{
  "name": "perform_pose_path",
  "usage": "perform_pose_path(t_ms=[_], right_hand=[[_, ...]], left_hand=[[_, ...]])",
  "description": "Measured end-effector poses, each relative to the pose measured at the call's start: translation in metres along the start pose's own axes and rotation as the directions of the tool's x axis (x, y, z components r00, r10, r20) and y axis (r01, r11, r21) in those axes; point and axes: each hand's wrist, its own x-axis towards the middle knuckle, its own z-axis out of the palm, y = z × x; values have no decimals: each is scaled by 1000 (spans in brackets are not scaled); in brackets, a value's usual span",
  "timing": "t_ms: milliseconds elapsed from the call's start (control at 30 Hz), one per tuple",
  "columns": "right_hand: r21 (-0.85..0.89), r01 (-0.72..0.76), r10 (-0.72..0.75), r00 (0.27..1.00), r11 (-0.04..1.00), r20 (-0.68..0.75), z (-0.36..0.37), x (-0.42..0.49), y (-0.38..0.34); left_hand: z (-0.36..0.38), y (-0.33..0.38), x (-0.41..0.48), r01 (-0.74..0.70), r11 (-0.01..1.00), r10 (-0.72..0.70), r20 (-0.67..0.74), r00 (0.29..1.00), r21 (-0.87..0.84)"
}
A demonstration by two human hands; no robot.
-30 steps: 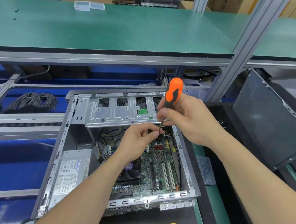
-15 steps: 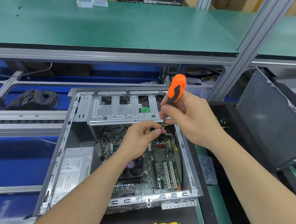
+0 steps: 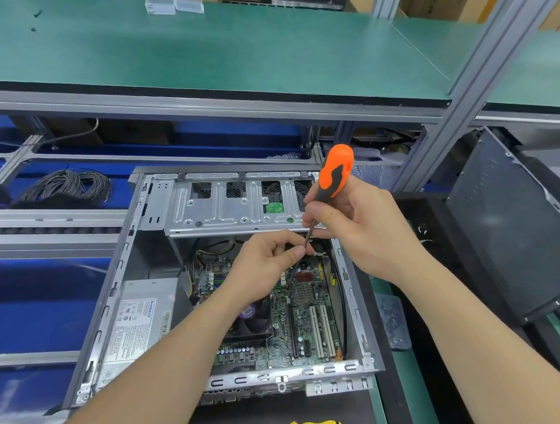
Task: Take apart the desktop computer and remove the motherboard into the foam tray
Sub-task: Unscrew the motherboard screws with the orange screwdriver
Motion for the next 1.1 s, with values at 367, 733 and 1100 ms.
perform_pose_path(t_ms=[367, 733, 1100], right_hand=[[12, -87, 82, 967, 996, 241, -15, 10, -12], [-651, 76, -250, 951, 755, -180, -13, 19, -61], [-707, 269, 17, 929, 654, 369, -39, 46, -111]], left_hand=[[-1, 8, -2, -44, 999, 44, 11, 999, -10], [-2, 8, -2, -14, 1000, 15, -78, 997, 16], [-12, 14, -2, -33, 999, 32, -30, 999, -16]])
